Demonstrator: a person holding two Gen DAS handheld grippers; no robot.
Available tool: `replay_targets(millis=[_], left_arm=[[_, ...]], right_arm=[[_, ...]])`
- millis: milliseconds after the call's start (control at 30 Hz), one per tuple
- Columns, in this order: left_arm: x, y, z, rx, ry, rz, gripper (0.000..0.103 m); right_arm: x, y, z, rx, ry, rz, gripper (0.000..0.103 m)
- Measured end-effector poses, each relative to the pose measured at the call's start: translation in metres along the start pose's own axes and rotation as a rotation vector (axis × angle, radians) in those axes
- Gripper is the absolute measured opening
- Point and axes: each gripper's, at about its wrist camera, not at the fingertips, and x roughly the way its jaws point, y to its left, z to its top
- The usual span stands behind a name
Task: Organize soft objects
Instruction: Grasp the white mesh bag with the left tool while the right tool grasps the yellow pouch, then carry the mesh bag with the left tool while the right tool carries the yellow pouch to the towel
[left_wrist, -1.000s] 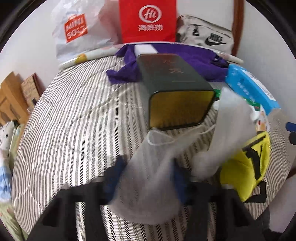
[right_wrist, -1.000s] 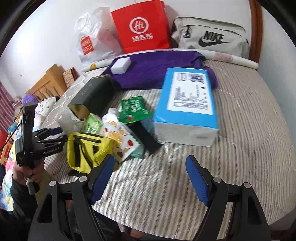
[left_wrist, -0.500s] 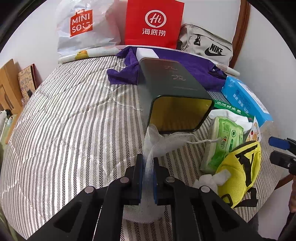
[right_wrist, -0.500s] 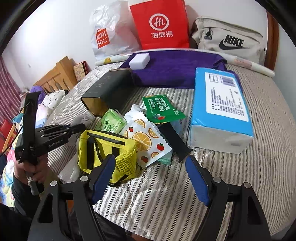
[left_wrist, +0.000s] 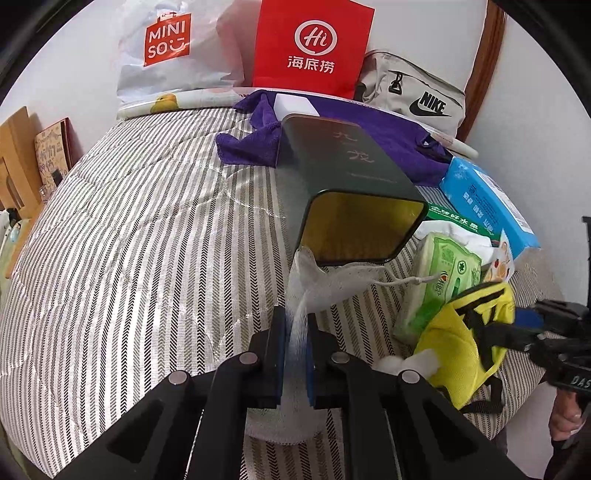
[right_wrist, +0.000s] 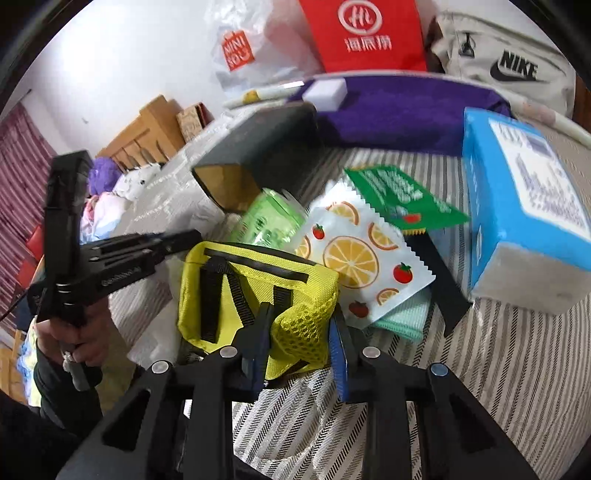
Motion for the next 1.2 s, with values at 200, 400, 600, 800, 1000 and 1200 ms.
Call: replay_targets(millis=[200, 400, 600, 800, 1000, 1200], left_arm=[[-0.001, -0.002, 0.0, -0.011, 0.005, 0.012, 0.009], [-0.004, -0.002, -0.002, -0.027, 0.019, 0.017, 0.009], [-0.006, -0.008, -0.006, -0.023, 0.028, 0.049, 0.009], [-0.007, -0.014, -0.007, -0.003, 0.019, 0.091, 0.009], [-0.005, -0.012, -0.004, -0.018, 0.015, 0.084, 0.011], [-0.002, -0.021, -0.003, 0.035, 0.004, 0.117, 0.013]], right_arm=[[-0.031, -0.005, -0.001, 0.004, -0.082, -0.004, 0.028], [-0.066, -0.023, -0.008, 0.025, -0.125, -0.064, 0.028], [-0.085, -0.058, -0.029, 0.076, -0.108, -0.174, 0.028], [-0.078, -0.094, -0.046, 0.153, -0.078, -0.222, 0.028], [-0.062, -0.108, -0.049, 0.176, -0.052, -0.22, 0.03], [-0.054, -0.118, -0.047, 0.221, -0.064, -0.166, 0.036]])
